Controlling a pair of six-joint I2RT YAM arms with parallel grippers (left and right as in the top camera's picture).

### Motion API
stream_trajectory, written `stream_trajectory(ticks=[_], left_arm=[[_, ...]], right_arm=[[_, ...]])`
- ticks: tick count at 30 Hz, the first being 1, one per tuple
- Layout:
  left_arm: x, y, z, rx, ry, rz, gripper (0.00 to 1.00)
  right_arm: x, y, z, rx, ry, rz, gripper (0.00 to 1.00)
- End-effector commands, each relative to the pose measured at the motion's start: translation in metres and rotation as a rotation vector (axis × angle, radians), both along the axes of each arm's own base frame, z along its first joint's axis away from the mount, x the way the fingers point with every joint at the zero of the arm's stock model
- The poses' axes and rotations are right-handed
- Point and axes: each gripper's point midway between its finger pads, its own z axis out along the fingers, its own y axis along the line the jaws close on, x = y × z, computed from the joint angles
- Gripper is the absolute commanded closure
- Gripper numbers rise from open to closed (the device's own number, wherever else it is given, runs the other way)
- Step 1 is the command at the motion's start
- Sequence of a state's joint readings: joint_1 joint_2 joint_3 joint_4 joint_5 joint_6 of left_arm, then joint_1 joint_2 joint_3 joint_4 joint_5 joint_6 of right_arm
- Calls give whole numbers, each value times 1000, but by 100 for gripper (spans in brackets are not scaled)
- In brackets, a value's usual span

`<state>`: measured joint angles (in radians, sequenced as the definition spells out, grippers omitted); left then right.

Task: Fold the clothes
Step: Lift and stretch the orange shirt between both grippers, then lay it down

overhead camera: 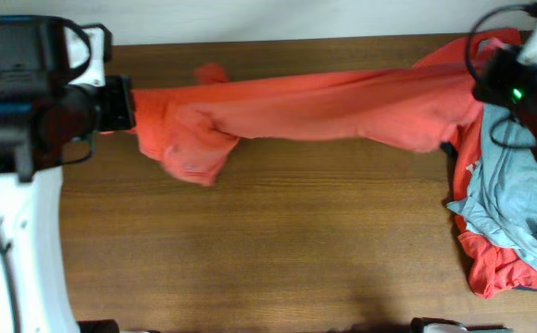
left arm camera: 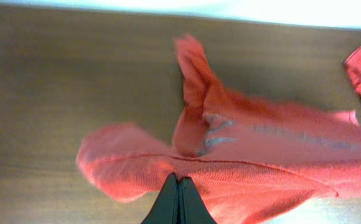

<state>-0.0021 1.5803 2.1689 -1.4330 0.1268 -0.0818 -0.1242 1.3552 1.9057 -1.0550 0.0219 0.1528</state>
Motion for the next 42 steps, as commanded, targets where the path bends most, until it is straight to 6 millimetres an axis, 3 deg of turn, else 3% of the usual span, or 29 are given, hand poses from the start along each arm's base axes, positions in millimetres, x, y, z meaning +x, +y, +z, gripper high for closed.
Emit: stream_trajectory(ticks=[1, 5, 8, 9, 10, 13, 16, 18, 20, 22, 24, 26, 28, 29, 32, 35, 42], left_arm=[[-21, 13, 51, 47, -154, 29, 100], [-23, 13, 73, 47, -239, 31, 100], [-1, 14, 63, 47, -224, 30, 100], [17, 14, 54, 47, -209, 30, 100], [46, 14, 33, 47, -167, 28, 100], [98, 15, -3, 49, -128, 25, 100], [155, 16, -31, 69, -168, 8, 100], [181, 17, -38, 104, -217, -22, 100], [197, 23, -23, 166, -304, -22, 100], [195, 29, 1, 190, -362, -2, 100], [182, 34, 42, 219, -435, 9, 100], [168, 39, 64, 226, -458, 19, 100], [141, 44, 75, 226, -419, 25, 100], [129, 43, 69, 222, -371, 18, 100], [93, 30, 18, 176, -120, -39, 100], [57, 7, -51, 71, 205, -135, 100], [35, 0, -154, 10, 565, -165, 100]], right_arm=[[-32, -17, 30, -62, -79, -83, 96], [-34, -20, 34, -78, -93, -97, 96], [-4, -24, 6, -70, -6, -94, 96], [13, -26, -11, -65, 42, -92, 96], [50, -32, -51, -73, 143, -77, 96], [98, -38, -101, -78, 225, -63, 96], [138, -44, -131, -76, 227, -62, 96], [147, -45, -134, -73, 212, -67, 96], [147, -55, -102, -84, 139, -115, 96], [140, -64, -63, -109, 68, -156, 96], [127, -68, -24, -124, 11, -179, 96], [114, -69, -3, -128, -5, -187, 96], [95, -73, 4, -145, 32, -225, 96], [89, -75, -1, -152, 63, -237, 96], [69, -73, -41, -148, 249, -230, 96], [49, -77, -102, -162, 508, -238, 96], [27, -91, -172, -237, 762, -284, 96]])
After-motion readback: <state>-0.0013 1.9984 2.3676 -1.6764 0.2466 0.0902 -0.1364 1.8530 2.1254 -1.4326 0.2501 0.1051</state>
